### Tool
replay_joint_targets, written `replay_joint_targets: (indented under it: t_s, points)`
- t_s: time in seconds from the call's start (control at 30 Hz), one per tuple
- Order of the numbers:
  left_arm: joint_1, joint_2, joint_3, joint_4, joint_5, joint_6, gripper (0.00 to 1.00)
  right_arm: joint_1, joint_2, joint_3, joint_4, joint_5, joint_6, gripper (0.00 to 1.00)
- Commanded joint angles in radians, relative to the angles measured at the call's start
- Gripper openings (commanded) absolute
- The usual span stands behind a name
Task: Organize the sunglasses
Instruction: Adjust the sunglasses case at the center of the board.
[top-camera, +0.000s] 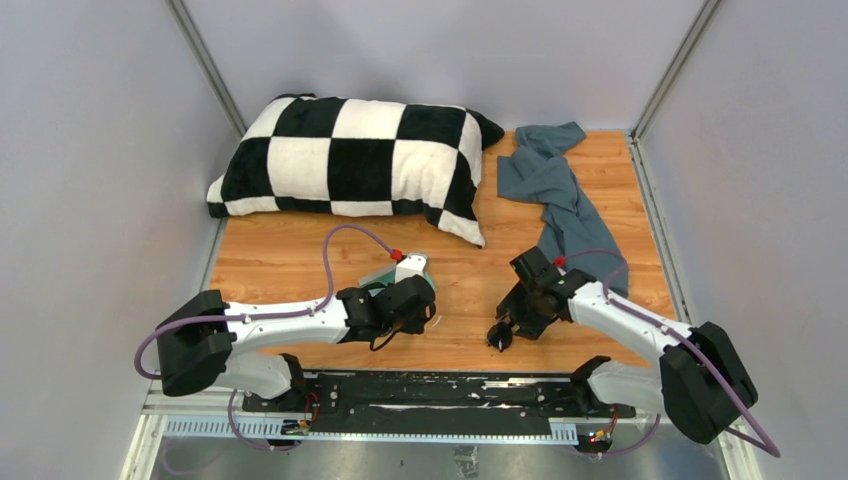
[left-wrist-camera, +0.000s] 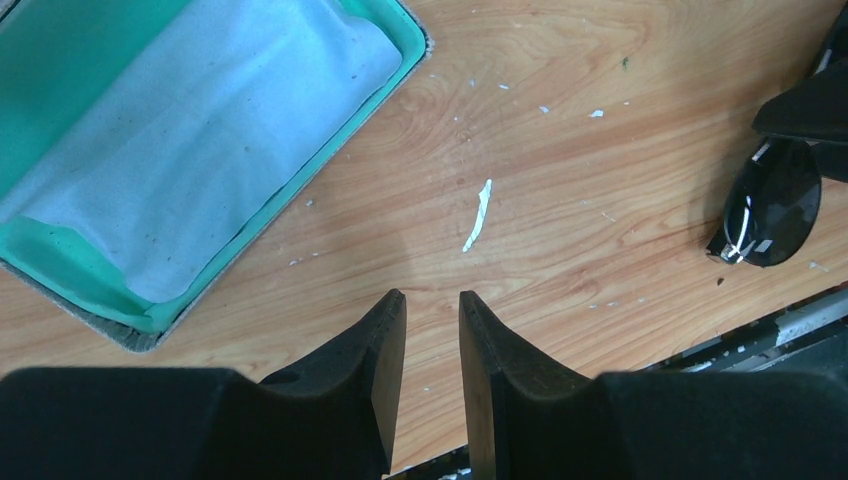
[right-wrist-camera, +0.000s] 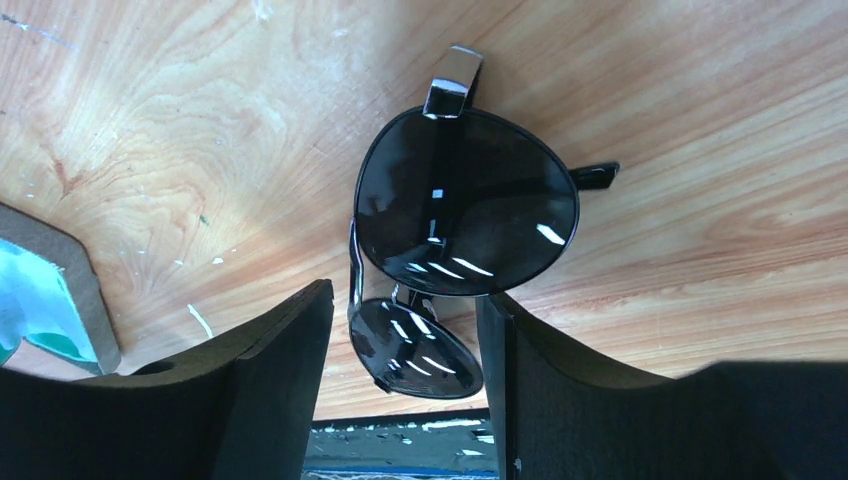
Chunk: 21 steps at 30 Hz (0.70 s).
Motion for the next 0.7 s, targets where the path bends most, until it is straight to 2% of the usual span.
replay_joint_targets:
  t_s: [0.0, 0.27, 0.67]
  points:
    - [-0.007, -0.018, -0.024, 0.011, -0.008, 0.005, 0.33, 0.008, 0.029, 0.011, 0.002, 0.05, -0.02, 0.6]
    - [-0.007, -0.018, -0.028, 0.014, -0.002, 0.002, 0.33, 0.008, 0.086, 0.03, 0.076, 0.049, -0.174, 0.57]
    - [-0.007, -0.001, -0.024, 0.015, -0.001, 0.006, 0.33, 0.008, 0.156, 0.098, 0.123, -0.047, -0.541, 0.53]
